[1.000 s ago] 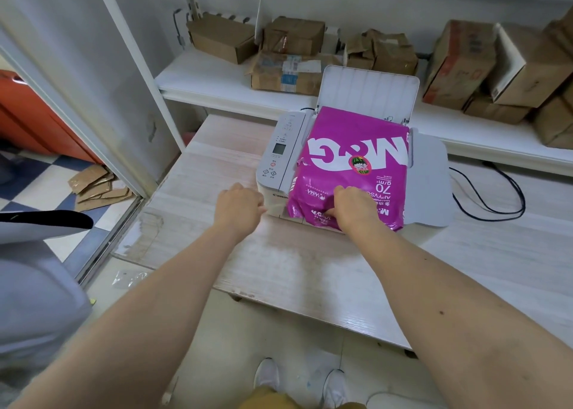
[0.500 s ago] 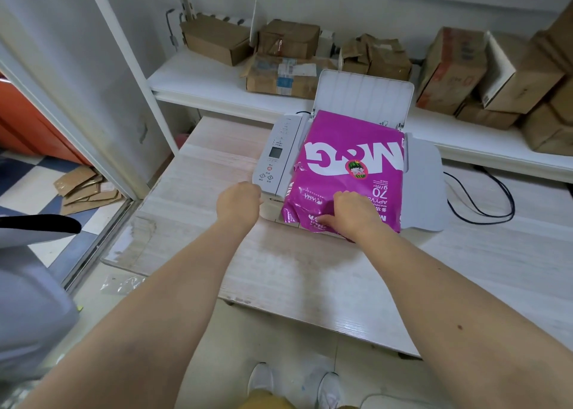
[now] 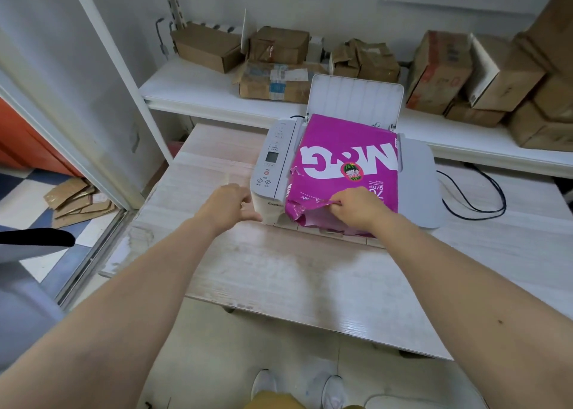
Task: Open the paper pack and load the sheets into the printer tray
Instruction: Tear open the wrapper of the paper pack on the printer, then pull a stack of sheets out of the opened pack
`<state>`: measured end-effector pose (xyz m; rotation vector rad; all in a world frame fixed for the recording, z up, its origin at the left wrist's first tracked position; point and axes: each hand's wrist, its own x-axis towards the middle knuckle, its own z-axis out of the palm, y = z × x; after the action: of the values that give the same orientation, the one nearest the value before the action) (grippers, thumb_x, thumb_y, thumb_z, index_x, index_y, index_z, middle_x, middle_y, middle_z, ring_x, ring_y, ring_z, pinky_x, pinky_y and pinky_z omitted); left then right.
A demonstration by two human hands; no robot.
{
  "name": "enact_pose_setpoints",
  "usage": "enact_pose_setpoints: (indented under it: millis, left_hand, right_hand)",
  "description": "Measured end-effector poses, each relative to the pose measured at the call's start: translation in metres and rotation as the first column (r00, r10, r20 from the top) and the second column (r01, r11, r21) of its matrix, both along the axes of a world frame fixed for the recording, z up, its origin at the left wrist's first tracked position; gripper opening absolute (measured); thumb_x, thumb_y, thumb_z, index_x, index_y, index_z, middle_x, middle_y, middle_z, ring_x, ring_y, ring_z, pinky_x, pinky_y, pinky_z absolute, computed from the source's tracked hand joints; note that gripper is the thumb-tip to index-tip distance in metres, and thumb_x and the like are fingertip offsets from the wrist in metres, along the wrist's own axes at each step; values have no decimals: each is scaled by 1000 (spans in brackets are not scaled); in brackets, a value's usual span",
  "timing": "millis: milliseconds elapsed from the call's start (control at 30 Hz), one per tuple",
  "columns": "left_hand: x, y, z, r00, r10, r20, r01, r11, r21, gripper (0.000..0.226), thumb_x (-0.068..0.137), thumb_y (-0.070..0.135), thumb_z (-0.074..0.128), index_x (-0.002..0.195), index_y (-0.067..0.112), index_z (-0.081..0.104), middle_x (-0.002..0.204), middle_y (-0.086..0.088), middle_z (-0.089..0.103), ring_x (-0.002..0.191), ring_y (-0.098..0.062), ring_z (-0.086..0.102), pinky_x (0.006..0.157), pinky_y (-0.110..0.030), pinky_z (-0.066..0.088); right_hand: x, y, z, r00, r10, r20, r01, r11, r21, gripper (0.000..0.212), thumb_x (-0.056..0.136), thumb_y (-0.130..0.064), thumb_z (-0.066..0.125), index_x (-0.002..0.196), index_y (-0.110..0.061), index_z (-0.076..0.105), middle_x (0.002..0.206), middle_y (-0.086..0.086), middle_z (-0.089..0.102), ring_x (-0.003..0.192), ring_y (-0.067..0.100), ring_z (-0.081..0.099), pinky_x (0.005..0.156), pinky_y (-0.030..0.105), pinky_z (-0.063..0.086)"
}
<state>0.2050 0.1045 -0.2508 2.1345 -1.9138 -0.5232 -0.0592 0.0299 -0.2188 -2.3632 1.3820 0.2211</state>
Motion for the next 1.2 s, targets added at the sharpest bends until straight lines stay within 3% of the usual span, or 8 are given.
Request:
enact_pose_setpoints:
  millis: [267, 433, 533, 600, 667, 800, 1000, 1200]
  left_hand:
    - [9, -3, 3, 941, 235, -242, -200, 966, 162, 53, 78, 58, 64, 108, 14, 60, 103, -1, 58, 96, -18, 52, 78, -27, 41]
    - [-7, -7, 0, 882, 377, -283, -329, 922, 203, 70, 91, 65, 28, 125, 9, 52, 117, -14, 56, 114, -33, 54, 87, -37, 39]
    - [-25, -2, 9, 880, 474, -36, -474, 880, -18, 54, 98, 44, 24, 119, 4, 54, 119, -22, 54, 111, -40, 52, 93, -45, 41]
    - [-49, 1, 14, 921, 293, 257, -194, 916, -350, 36, 90, 19, 32, 96, 0, 61, 98, -21, 60, 90, -38, 56, 77, -43, 48]
    - [-86, 8, 15, 950, -32, 312, 196, 838, -510, 22, 79, 15, 41, 73, 4, 59, 74, -16, 58, 67, -32, 54, 60, -40, 47]
    - [-148, 16, -4, 795, -503, 340, 603, 719, -346, 17, 74, 15, 45, 67, 9, 58, 65, -10, 58, 56, -28, 54, 50, -32, 44]
    - [-167, -8, -1, 855, -329, 400, 360, 933, -4, 32, 90, 5, 37, 119, 1, 50, 120, -21, 55, 108, -37, 55, 91, -44, 47]
    - [-165, 0, 17, 888, -128, 441, 151, 988, -17, 33, 92, 2, 42, 125, 2, 47, 122, -19, 57, 110, -38, 61, 86, -43, 51]
  right_hand:
    - [4, -20, 25, 991, -129, -20, 130, 972, 195, 42, 101, -31, 39, 63, -13, 45, 65, 2, 41, 58, 15, 38, 59, 32, 38]
    - [9, -13, 45, 990, -56, -133, 89, 962, 257, 42, 105, -24, 25, 136, -13, 51, 129, 11, 58, 107, 22, 50, 99, 33, 39]
    - [5, -16, 36, 995, -28, -98, 49, 973, 224, 37, 102, -33, 34, 97, -15, 66, 106, 14, 64, 92, 23, 57, 83, 30, 45]
    - [2, -17, 30, 988, -151, 17, 143, 960, 239, 43, 98, -41, 43, 66, -15, 56, 71, 7, 56, 65, 16, 51, 60, 24, 41]
    - [2, -17, 27, 973, -223, 61, 201, 948, 247, 51, 95, -44, 49, 54, -15, 41, 57, 0, 39, 52, 11, 35, 50, 24, 30]
    - [3, -17, 26, 980, -192, 58, 173, 955, 240, 52, 94, -43, 52, 53, -15, 35, 56, 0, 31, 51, 13, 30, 51, 26, 29]
    - [-7, -8, 24, 985, -92, -143, 97, 995, 32, 24, 93, -14, 48, 71, -14, 58, 69, 3, 52, 64, 18, 50, 56, 26, 39]
    - [-29, 0, 31, 893, -222, -392, 159, 970, -186, 6, 88, -11, 50, 91, -16, 51, 70, 0, 45, 80, 23, 53, 72, 31, 43]
